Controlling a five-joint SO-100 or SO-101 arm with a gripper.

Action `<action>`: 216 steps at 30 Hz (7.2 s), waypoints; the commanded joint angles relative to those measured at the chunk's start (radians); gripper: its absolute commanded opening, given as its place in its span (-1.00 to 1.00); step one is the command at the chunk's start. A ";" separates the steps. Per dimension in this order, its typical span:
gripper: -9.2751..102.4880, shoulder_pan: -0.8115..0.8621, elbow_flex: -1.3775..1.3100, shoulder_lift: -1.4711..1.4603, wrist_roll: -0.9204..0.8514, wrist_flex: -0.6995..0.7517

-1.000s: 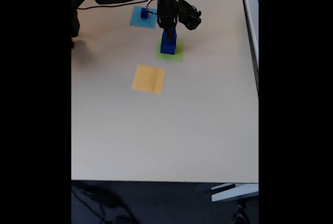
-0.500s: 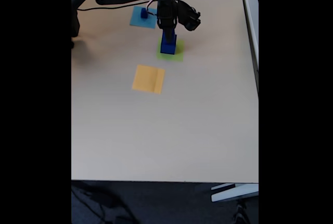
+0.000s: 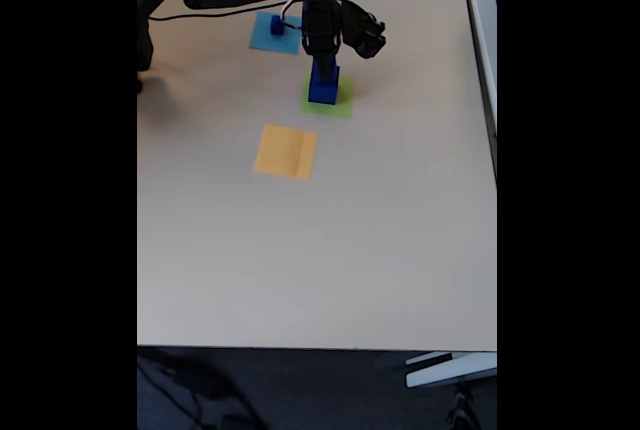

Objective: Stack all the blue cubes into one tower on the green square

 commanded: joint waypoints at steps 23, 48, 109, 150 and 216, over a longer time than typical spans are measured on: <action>-0.43 -0.005 -0.046 0.002 -0.044 -0.023; -0.18 -0.032 -0.163 0.035 -0.132 0.008; -0.45 -0.477 0.098 0.117 0.468 0.152; -0.49 -0.465 0.015 -0.046 0.417 0.144; -0.48 -0.416 0.153 0.064 0.371 0.156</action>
